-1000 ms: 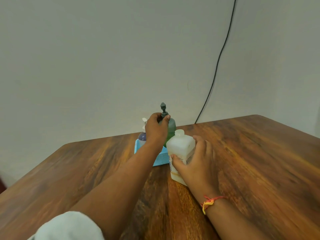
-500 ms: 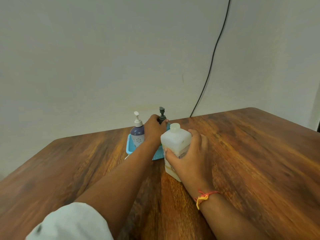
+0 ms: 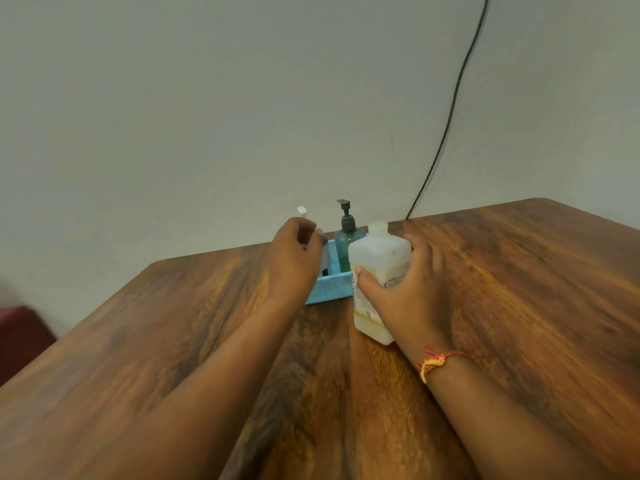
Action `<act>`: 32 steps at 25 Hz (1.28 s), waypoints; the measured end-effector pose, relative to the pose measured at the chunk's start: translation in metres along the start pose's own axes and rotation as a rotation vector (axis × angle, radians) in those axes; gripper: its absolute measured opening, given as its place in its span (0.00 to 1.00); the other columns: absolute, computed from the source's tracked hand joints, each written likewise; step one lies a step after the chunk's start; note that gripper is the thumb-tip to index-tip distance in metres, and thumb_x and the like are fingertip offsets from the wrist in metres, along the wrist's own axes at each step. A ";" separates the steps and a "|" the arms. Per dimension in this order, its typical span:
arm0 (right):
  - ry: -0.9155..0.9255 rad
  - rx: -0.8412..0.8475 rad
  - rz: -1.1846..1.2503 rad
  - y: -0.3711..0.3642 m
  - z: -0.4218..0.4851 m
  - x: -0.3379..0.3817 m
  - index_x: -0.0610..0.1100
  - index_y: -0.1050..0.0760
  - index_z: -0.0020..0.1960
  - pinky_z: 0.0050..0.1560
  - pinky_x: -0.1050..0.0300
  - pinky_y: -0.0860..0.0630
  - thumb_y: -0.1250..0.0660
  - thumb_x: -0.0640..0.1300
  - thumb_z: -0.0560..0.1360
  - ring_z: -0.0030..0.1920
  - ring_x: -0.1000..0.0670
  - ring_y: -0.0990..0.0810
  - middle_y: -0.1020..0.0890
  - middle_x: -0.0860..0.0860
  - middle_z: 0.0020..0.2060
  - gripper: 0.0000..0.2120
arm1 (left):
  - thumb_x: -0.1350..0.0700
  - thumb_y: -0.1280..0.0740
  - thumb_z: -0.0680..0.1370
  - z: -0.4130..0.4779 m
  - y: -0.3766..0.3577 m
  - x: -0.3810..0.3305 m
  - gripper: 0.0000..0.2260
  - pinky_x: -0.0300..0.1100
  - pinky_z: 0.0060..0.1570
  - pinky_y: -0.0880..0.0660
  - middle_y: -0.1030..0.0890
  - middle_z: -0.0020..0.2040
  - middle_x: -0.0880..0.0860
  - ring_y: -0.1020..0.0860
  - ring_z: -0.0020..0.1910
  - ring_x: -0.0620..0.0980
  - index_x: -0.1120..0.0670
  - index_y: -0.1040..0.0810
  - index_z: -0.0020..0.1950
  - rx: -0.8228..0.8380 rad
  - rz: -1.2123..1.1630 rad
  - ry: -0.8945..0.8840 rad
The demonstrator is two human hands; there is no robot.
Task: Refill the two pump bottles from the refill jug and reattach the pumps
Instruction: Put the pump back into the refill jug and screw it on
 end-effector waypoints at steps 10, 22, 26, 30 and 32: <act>0.062 0.220 0.083 -0.012 -0.012 0.008 0.52 0.35 0.73 0.43 0.68 0.28 0.25 0.63 0.68 0.56 0.56 0.28 0.29 0.53 0.63 0.38 | 0.46 0.24 0.73 -0.028 0.043 0.086 0.17 0.36 0.37 0.28 0.21 0.49 0.48 0.23 0.46 0.45 0.51 0.22 0.56 0.463 0.434 0.368; 0.186 0.300 0.063 -0.017 -0.019 0.018 0.55 0.38 0.74 0.61 0.55 0.24 0.23 0.62 0.67 0.63 0.56 0.31 0.33 0.61 0.62 0.42 | 0.54 0.28 0.78 0.003 0.092 0.049 0.14 0.45 0.55 0.18 0.16 0.48 0.55 0.17 0.48 0.49 0.60 0.20 0.60 -0.250 -0.908 0.389; 0.192 0.255 0.049 -0.014 -0.018 0.017 0.55 0.36 0.74 0.58 0.55 0.22 0.22 0.61 0.66 0.62 0.56 0.31 0.30 0.56 0.66 0.41 | 0.56 0.30 0.80 0.016 0.096 0.017 0.14 0.41 0.51 0.18 0.16 0.49 0.54 0.16 0.48 0.47 0.63 0.21 0.62 -0.327 -1.077 0.278; 0.205 0.245 0.019 -0.013 -0.017 0.017 0.56 0.36 0.74 0.58 0.48 0.20 0.22 0.61 0.66 0.63 0.54 0.31 0.30 0.56 0.66 0.41 | 0.57 0.31 0.81 0.030 0.101 0.004 0.07 0.41 0.51 0.18 0.16 0.47 0.53 0.15 0.47 0.46 0.59 0.18 0.54 -0.359 -1.103 0.230; 0.227 0.238 0.001 -0.013 -0.017 0.017 0.55 0.36 0.74 0.58 0.52 0.20 0.22 0.61 0.66 0.63 0.54 0.31 0.30 0.56 0.66 0.41 | 0.57 0.32 0.81 0.033 0.100 0.000 0.06 0.41 0.51 0.18 0.16 0.46 0.52 0.15 0.46 0.46 0.59 0.18 0.53 -0.367 -1.120 0.240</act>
Point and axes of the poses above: each hand's wrist, its own z-axis towards the middle knuckle, its own y-axis out of the back of the hand, x = y × z, the point moved 2 cm from there along z, towards the middle knuckle
